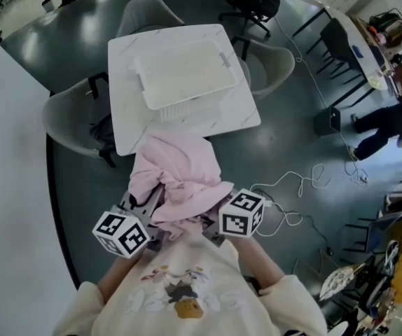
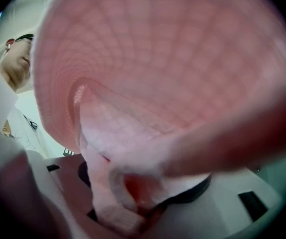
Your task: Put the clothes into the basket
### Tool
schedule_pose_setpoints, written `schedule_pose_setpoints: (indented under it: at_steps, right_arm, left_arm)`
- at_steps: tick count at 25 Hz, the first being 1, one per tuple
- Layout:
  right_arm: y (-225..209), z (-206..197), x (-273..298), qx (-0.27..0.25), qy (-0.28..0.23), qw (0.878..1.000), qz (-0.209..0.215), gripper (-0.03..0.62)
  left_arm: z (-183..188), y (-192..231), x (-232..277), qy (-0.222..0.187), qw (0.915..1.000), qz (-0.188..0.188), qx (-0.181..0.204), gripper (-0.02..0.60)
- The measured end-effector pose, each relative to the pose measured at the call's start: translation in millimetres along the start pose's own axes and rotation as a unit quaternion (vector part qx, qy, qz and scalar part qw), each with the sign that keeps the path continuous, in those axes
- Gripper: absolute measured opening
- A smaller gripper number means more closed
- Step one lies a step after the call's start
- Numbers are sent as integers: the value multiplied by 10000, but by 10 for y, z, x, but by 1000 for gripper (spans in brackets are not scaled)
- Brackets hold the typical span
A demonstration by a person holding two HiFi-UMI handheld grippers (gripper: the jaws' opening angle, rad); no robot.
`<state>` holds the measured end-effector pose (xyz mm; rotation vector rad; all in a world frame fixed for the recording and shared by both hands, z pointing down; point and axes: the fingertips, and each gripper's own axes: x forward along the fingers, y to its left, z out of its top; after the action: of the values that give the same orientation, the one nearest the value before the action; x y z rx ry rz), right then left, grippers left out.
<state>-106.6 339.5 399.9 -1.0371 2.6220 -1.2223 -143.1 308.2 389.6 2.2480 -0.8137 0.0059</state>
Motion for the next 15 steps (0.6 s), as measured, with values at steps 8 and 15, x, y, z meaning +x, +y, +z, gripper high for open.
schedule_pose_setpoints:
  at_steps: [8, 15]
  right_arm:
    - [-320, 292, 283, 73, 40, 9999, 73, 267]
    - [-685, 932, 520, 7, 28, 9996, 270, 267]
  left_arm:
    - [250, 294, 340, -28, 9999, 88, -38, 143]
    - [763, 462, 873, -149, 9996, 231, 62, 143]
